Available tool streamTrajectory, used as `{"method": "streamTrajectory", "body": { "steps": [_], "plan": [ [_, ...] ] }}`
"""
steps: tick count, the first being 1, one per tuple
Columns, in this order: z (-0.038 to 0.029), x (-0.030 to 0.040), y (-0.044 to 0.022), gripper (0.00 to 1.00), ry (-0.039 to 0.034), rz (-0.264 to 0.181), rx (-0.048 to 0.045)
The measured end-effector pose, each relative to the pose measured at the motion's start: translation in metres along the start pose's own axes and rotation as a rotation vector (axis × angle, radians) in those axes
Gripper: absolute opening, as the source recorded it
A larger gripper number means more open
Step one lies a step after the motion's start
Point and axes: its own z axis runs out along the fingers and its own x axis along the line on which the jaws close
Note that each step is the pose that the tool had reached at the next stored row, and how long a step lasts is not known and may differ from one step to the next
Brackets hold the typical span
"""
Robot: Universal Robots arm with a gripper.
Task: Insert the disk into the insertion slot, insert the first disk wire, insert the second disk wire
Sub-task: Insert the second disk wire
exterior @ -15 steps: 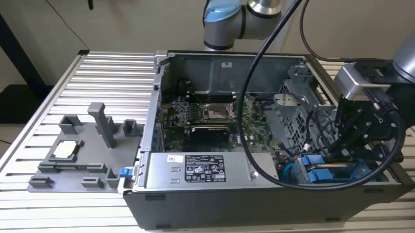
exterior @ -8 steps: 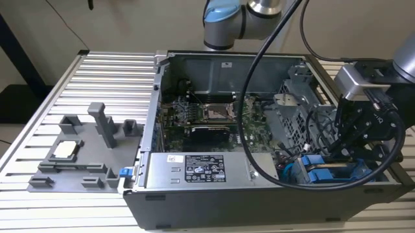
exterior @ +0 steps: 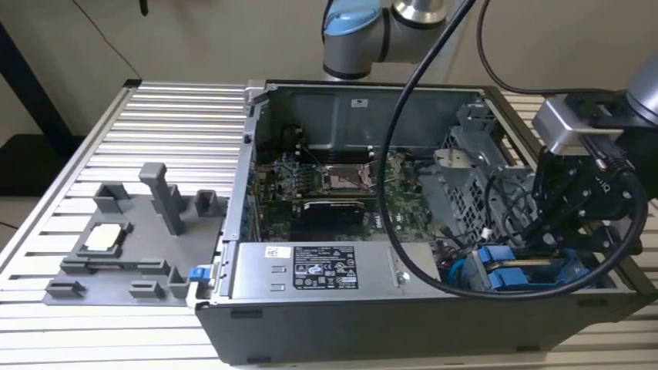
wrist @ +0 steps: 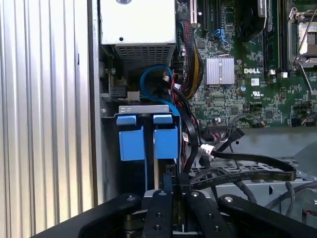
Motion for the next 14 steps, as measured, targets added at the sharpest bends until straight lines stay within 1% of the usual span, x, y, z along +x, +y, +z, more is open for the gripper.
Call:
{"method": "streamTrajectory", "body": {
  "steps": [4, 7, 10, 13, 14],
  "plan": [
    [0.0034, 0.0001, -0.0002, 0.16, -0.0052, 0.0, 0.0007],
    [0.006, 0.0002, -0.0004, 0.16, -0.0076, -0.001, 0.0009],
    [0.0078, 0.0003, -0.0005, 0.16, -0.0072, -0.002, 0.0008],
    [0.0108, 0.0005, -0.0007, 0.16, -0.0053, -0.004, 0.0009],
    [0.0118, 0.0004, -0.0008, 0.16, -0.0064, -0.004, 0.0007]
  ]
}}
